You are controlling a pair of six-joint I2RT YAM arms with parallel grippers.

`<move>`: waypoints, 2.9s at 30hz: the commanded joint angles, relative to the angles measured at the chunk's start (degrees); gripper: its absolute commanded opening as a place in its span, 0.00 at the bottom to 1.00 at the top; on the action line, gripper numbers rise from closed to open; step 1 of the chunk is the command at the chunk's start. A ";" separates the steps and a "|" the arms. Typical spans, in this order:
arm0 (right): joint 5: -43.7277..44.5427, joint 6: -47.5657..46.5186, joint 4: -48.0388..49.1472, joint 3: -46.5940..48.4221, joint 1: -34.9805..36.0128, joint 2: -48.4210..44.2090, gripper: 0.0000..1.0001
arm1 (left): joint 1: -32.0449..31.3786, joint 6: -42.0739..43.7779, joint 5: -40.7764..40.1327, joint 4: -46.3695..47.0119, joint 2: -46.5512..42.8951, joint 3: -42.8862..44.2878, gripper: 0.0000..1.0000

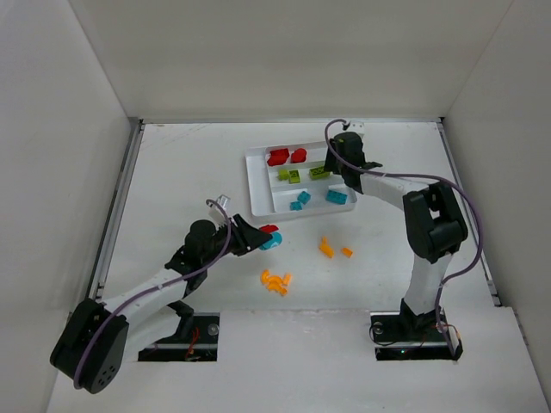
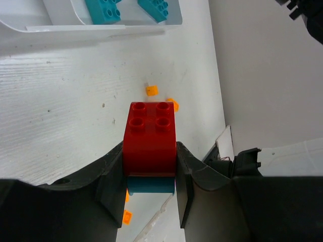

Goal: Sort the legos into containers by color

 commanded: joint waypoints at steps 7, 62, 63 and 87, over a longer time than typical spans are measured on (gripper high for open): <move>0.23 -0.06 -0.37 4.18 -2.00 1.45 0.74 | -2.93 3.30 0.57 3.42 0.37 0.69 0.19; -53.30 38.78 58.60 -46.71 16.11 -34.86 0.46 | -5.57 -10.59 13.31 27.15 4.41 4.83 0.24; -53.30 39.13 59.13 -46.80 16.02 -34.59 0.45 | -5.57 -10.59 13.22 27.15 4.33 4.65 0.24; -53.04 41.69 63.61 -47.50 13.82 -31.51 0.60 | -5.22 -9.62 14.63 26.53 3.97 3.42 0.25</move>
